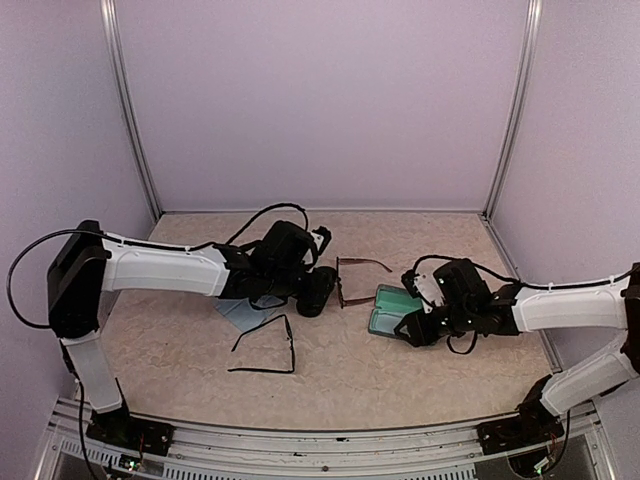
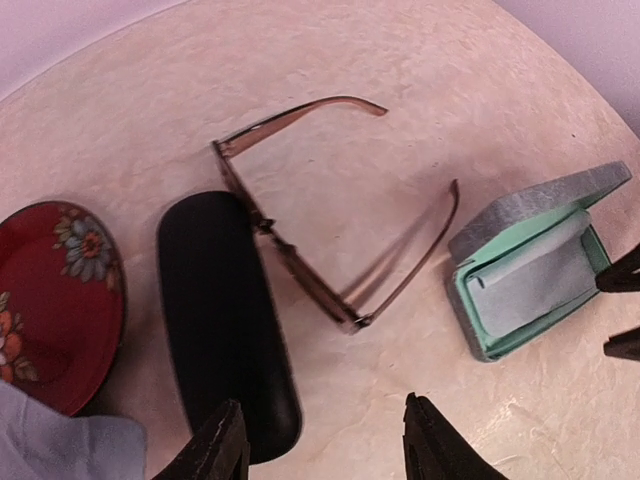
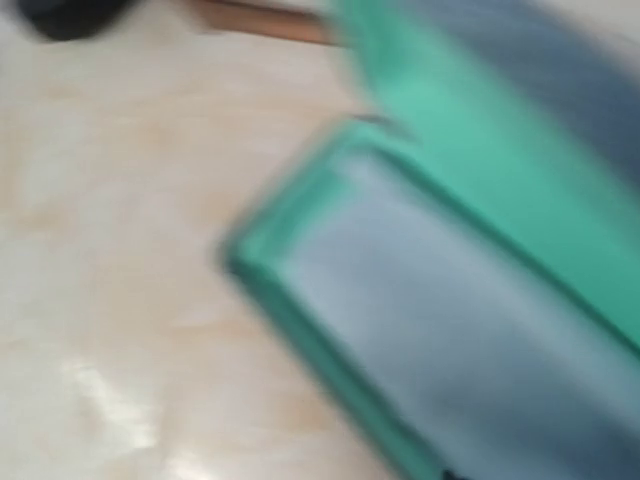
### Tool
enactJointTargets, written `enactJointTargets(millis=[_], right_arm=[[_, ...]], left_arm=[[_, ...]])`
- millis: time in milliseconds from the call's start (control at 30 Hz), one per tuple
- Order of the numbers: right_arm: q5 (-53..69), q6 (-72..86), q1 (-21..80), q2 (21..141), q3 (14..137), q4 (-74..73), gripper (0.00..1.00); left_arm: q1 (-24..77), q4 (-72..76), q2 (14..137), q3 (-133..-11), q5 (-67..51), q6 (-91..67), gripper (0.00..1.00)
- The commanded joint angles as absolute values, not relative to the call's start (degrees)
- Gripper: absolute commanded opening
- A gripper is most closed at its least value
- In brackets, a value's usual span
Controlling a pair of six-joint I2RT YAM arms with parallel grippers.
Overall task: Organize the sunglasses
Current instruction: Place the folded cleaning cloth in the sunglasses case.
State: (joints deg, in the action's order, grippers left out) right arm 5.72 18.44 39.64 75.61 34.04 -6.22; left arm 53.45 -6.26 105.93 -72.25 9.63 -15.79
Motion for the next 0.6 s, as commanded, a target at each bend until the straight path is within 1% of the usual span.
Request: enactJointTargets(millis=[0,167,267,367,467,567], right_arm=[[7.9,15.6,43.6,77.2,36.2,0.0,0.54],[8.2,14.1,47.0,82.1,39.3,1.4,0.57],[7.5,13.6,48.4,85.0,41.4,0.9,0.57],[7.3,13.4,49.2,87.2,42.9,0.6,0.57],[7.8,13.4,49.5,88.2,43.3,1.1,0.57],[8.1,13.7,49.6,88.3,43.2,1.7,0.57]], left_arm=[[52.1,-7.4,98.5,-67.1,13.8,-18.6,0.53],[50.6,-12.6,92.5,-60.8,13.2,-19.9,0.56],[48.4,-15.5,89.3,-56.6,11.7,-20.3,0.59],[46.0,-17.1,86.3,-52.9,8.9,-20.2,0.6],[44.0,-18.2,84.6,-50.9,5.5,-19.4,0.61],[43.0,-19.1,85.6,-50.3,2.9,-17.5,0.61]])
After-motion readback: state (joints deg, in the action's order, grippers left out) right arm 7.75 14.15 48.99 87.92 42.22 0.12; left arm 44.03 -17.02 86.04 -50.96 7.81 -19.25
